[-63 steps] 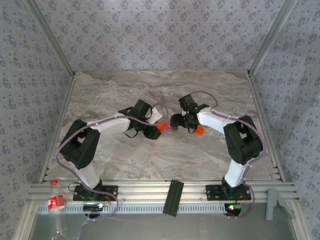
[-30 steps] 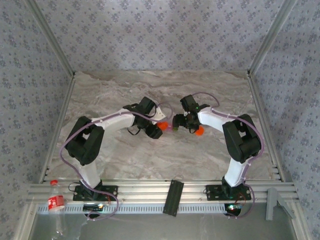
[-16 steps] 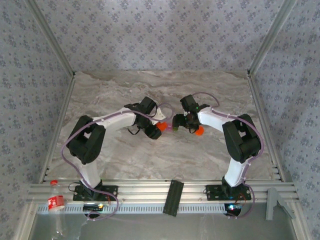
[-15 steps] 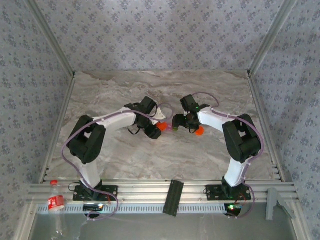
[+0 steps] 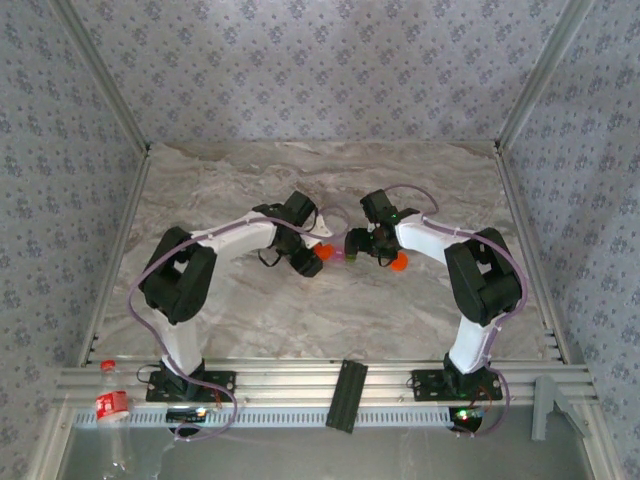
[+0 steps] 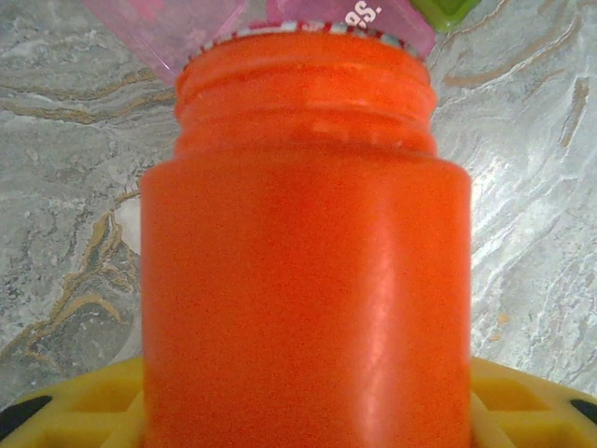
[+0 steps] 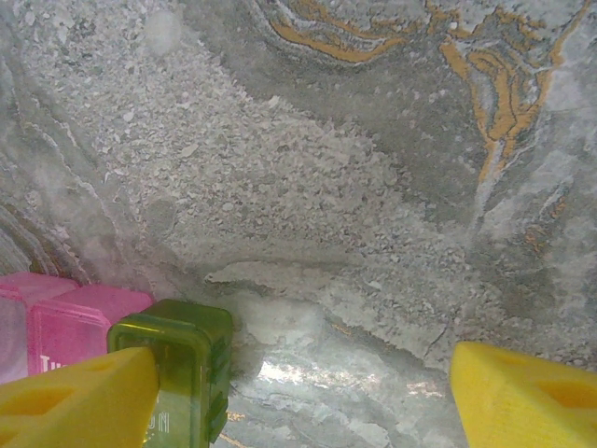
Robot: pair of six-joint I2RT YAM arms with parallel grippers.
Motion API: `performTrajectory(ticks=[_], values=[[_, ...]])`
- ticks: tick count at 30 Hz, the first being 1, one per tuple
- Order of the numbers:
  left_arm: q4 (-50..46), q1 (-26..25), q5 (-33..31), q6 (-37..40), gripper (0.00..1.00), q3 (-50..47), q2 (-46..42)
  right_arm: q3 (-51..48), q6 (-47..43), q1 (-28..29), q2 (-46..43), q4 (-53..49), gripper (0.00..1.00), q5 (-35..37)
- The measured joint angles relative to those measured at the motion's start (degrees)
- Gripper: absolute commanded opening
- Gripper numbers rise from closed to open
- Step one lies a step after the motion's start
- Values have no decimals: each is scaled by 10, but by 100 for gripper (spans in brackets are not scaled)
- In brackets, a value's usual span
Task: Sort the pills into containers
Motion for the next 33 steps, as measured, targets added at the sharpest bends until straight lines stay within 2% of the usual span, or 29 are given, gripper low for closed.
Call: performTrajectory(ticks=[33], values=[[-58, -4, -50, 21, 0, 60, 31, -1, 4, 0, 0, 3, 83, 0]])
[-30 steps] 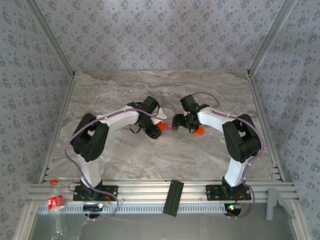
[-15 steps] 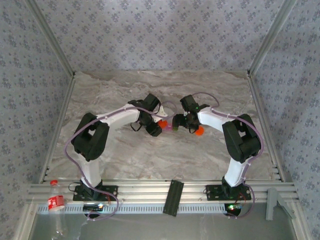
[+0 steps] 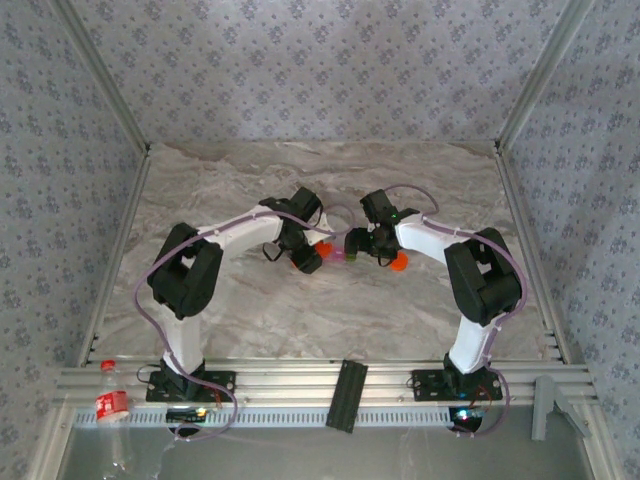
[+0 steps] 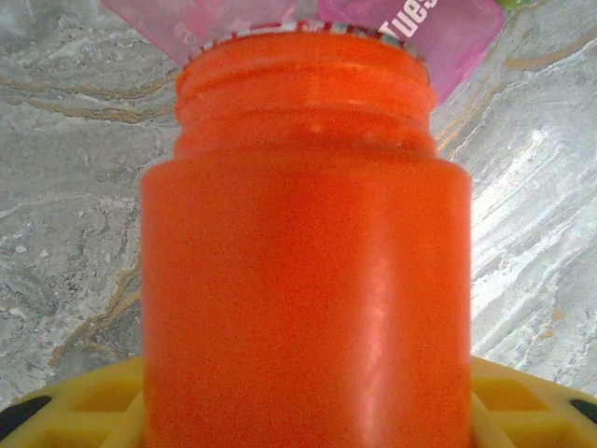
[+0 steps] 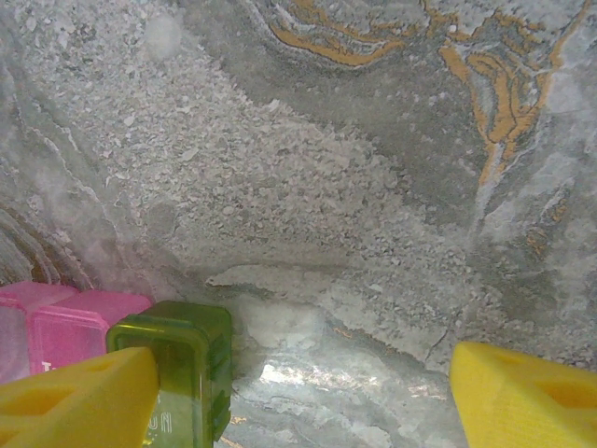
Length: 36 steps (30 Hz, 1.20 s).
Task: Sort the pills into containers
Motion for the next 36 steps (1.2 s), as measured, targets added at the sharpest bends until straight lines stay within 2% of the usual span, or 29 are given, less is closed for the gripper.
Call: performTrajectory(ticks=[36], values=[[-60, -43, -86, 30, 0, 65, 24, 0, 0, 0, 0, 1, 83, 0]])
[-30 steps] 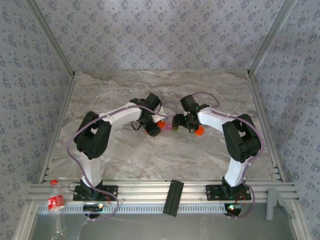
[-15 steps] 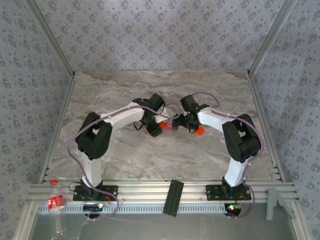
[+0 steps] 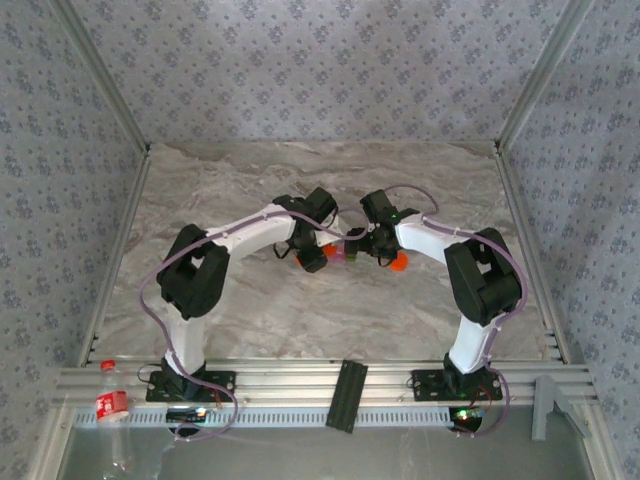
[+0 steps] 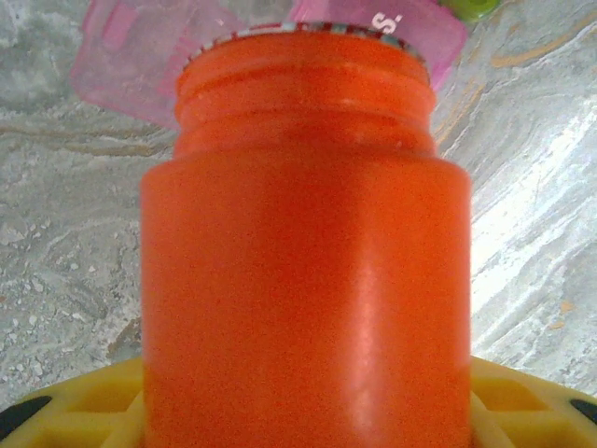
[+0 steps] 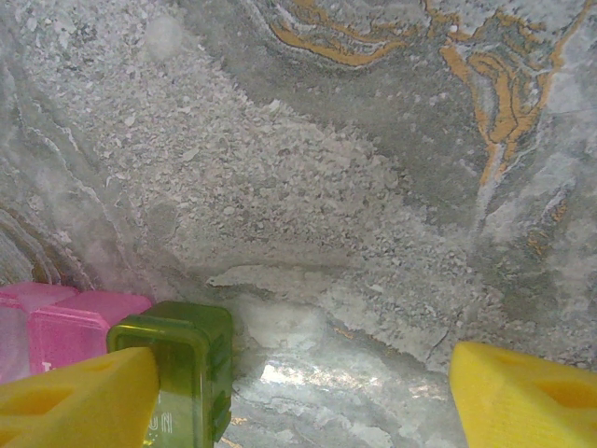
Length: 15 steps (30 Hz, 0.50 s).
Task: Sort the pills into containers
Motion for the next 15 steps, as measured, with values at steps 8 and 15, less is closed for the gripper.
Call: performTrajectory(ticks=[8, 15], values=[[-8, -5, -16, 5, 0, 4, 13, 0, 0, 1, 0, 0, 83, 0], [-10, -5, -25, 6, 0, 7, 16, 0, 0, 1, 0, 0, 83, 0]])
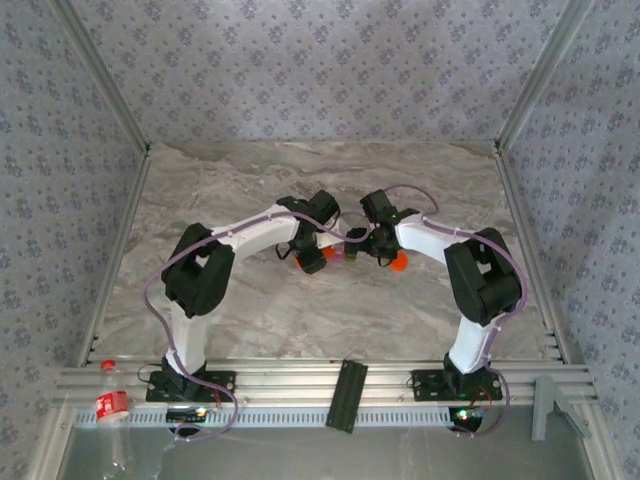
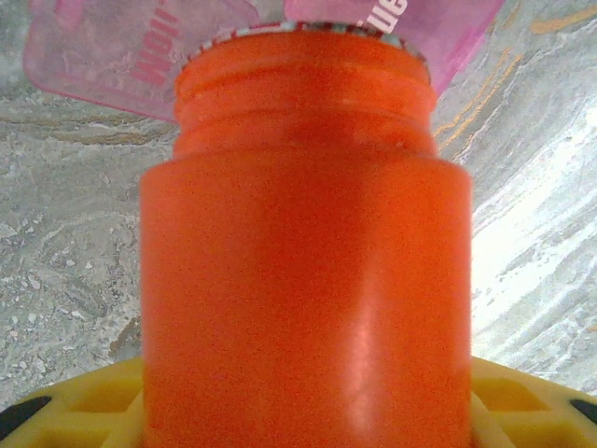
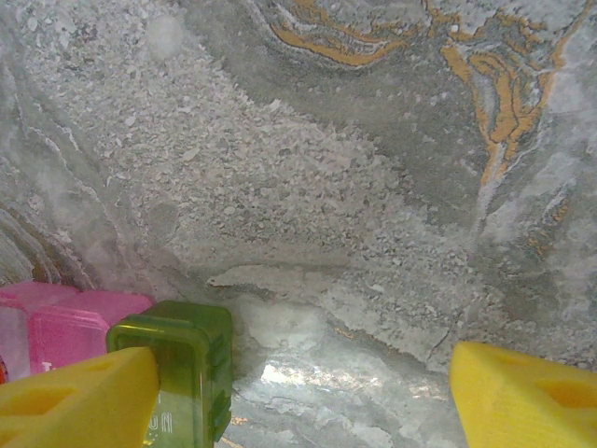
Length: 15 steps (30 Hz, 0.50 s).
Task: Sort the pills into containers
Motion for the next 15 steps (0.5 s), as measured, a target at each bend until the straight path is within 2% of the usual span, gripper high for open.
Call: performTrajectory(ticks=[15], values=[[-23, -3, -33, 13, 0, 23, 13, 0, 0, 0, 0, 0, 83, 0]])
